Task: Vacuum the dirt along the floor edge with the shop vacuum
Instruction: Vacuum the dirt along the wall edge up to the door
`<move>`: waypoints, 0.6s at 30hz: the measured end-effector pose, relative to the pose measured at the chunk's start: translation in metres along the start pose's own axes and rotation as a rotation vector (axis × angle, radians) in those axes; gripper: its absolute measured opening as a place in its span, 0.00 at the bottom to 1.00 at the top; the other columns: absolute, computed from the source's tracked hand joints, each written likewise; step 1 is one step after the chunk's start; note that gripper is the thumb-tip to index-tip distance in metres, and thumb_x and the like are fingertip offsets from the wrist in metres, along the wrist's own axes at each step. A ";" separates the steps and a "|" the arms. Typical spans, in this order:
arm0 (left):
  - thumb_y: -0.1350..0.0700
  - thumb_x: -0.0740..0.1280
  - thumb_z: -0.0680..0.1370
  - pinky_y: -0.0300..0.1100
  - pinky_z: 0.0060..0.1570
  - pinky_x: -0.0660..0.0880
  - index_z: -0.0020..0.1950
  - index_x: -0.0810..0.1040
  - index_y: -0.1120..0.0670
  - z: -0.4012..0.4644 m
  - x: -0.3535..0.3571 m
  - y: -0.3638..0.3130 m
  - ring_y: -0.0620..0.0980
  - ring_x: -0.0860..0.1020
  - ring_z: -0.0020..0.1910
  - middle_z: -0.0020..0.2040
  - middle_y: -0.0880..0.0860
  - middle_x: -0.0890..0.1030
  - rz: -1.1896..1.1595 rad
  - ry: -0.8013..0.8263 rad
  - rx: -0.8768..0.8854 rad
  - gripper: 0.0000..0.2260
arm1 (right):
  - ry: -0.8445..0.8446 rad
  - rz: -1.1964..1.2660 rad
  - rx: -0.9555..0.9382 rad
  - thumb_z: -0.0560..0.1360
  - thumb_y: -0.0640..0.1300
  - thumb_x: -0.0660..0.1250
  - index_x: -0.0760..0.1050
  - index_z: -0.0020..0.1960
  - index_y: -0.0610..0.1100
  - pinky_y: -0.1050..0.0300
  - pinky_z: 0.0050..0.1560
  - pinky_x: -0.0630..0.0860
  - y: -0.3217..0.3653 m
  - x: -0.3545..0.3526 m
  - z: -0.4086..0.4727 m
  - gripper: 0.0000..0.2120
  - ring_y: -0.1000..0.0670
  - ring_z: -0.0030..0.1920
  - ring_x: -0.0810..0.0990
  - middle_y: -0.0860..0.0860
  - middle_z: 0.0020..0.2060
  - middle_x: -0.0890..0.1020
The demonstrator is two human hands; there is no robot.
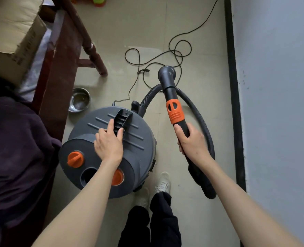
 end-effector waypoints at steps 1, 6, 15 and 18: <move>0.46 0.58 0.81 0.52 0.55 0.68 0.75 0.61 0.49 -0.005 0.000 0.005 0.60 0.72 0.57 0.57 0.62 0.74 0.014 0.012 0.008 0.24 | -0.014 0.023 0.014 0.79 0.54 0.62 0.67 0.39 0.46 0.54 0.30 0.73 -0.003 0.001 -0.009 0.14 0.49 0.26 0.72 0.47 0.29 0.74; 0.47 0.57 0.81 0.55 0.59 0.69 0.76 0.57 0.50 -0.017 0.003 0.024 0.62 0.70 0.63 0.64 0.62 0.71 0.041 0.181 0.018 0.24 | -0.084 0.098 0.043 0.79 0.53 0.62 0.67 0.40 0.46 0.58 0.27 0.72 -0.001 -0.006 -0.052 0.14 0.50 0.26 0.72 0.46 0.29 0.75; 0.50 0.58 0.81 0.52 0.65 0.66 0.75 0.61 0.53 -0.097 -0.049 -0.077 0.58 0.66 0.69 0.71 0.59 0.67 -0.097 0.353 0.468 0.23 | -0.209 0.297 0.024 0.81 0.51 0.61 0.68 0.42 0.45 0.58 0.26 0.72 0.041 -0.076 -0.150 0.12 0.49 0.25 0.72 0.45 0.30 0.75; 0.51 0.59 0.81 0.49 0.66 0.65 0.75 0.63 0.52 -0.159 -0.069 -0.124 0.54 0.67 0.69 0.70 0.57 0.69 -0.168 0.407 0.666 0.22 | -0.267 0.411 0.013 0.81 0.51 0.61 0.69 0.44 0.44 0.58 0.28 0.73 0.042 -0.107 -0.197 0.11 0.50 0.25 0.73 0.45 0.31 0.75</move>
Point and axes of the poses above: each hand's wrist, its own z-axis towards the middle knuckle, its own x-axis out of the palm, y = z × x, the point moved 9 cm from there along z, towards the middle knuckle
